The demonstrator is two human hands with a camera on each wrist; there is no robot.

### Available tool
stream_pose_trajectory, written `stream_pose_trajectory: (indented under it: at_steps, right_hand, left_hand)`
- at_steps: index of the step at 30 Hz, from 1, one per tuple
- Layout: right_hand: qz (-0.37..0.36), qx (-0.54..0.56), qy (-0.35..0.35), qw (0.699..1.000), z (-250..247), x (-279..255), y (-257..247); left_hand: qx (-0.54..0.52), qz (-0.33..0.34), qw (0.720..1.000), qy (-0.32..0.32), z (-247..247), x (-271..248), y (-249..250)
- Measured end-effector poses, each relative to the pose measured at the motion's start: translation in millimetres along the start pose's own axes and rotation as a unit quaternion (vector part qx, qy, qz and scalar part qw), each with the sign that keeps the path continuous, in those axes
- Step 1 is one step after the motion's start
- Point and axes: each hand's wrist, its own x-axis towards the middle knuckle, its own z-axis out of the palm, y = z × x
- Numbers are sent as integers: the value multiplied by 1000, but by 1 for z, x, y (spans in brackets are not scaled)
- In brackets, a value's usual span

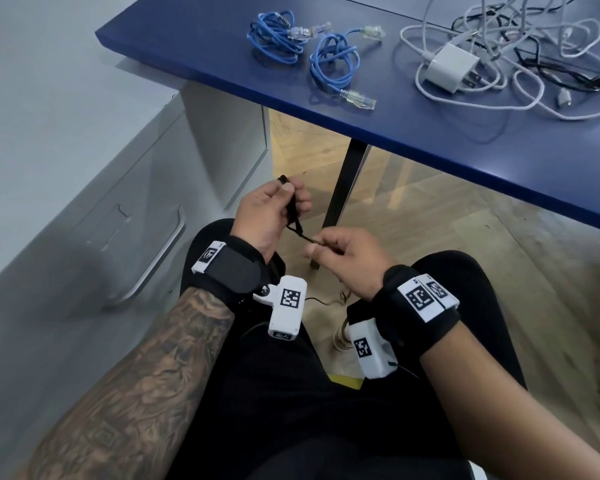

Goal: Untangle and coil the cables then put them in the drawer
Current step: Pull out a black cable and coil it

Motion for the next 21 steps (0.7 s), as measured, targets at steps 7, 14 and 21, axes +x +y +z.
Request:
stream_pose_trajectory:
  at_steps: [7,14,21]
  right_hand:
    - [-48,95,107,988,-31,0,-15]
    - [15,87,187,978,-34,14,18]
    - [98,105,5,990,8,11,28]
  left_hand:
    - [218,-38,964,-146,18,-15,2]
    - [-3,-166,961,-223,26,-25,19]
    - [-230,-124,961,-94,15,-12,16]
